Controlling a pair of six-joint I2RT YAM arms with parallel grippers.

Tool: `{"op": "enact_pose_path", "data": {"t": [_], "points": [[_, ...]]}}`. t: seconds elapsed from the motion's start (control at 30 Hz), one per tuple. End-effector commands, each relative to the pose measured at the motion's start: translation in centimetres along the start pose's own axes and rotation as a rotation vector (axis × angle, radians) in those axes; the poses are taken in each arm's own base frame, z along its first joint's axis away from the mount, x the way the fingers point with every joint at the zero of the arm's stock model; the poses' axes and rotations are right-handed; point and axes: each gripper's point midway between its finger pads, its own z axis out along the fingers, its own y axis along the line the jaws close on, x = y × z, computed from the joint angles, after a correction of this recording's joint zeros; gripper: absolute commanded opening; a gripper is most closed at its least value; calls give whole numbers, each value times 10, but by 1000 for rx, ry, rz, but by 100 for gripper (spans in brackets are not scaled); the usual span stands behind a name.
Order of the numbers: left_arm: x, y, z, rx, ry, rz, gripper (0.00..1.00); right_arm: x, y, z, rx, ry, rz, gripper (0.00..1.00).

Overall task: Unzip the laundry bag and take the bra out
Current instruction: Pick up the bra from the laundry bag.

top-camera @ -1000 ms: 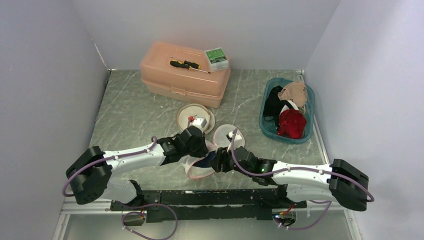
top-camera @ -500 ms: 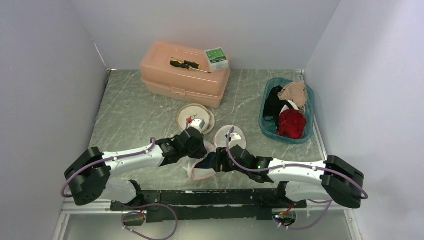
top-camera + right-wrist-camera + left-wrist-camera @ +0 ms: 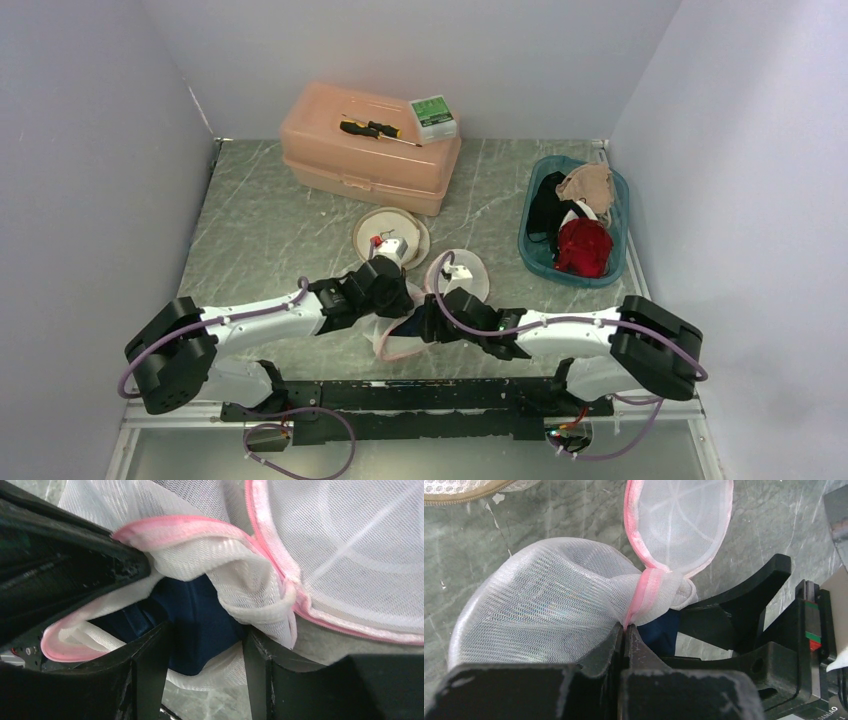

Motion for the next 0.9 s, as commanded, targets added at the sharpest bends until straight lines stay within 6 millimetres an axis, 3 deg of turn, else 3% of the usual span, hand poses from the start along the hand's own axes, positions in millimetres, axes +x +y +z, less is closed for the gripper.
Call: {"op": "enact_pose_path", "data": {"t": [0.0, 0.2, 0.37, 0.43, 0.57, 0.63, 0.7, 0.87], "points": [[-2, -8, 3, 45, -12, -26, 3, -24, 34, 10, -84, -53, 20, 54], [-2, -7, 1, 41, -11, -21, 3, -22, 40, 15, -109, -39, 27, 22], [-8, -4, -9, 24, -38, -10, 3, -33, 45, -1, -145, -83, 24, 6], [-11, -2, -13, 14, -48, -7, 3, -37, 47, -10, -165, -100, 22, 0], [-15, 5, -20, -25, -65, -18, 5, -44, 47, -26, -191, -128, 25, 0], [-16, 8, -26, -40, -65, -28, 23, -47, 45, -32, -193, -146, 27, 0], [-17, 9, -36, -44, -70, -50, 51, -48, 38, -36, -178, -157, 33, 0], [-17, 13, -64, -4, -111, -130, 89, -50, 23, -39, -167, -175, 80, 0]]}}
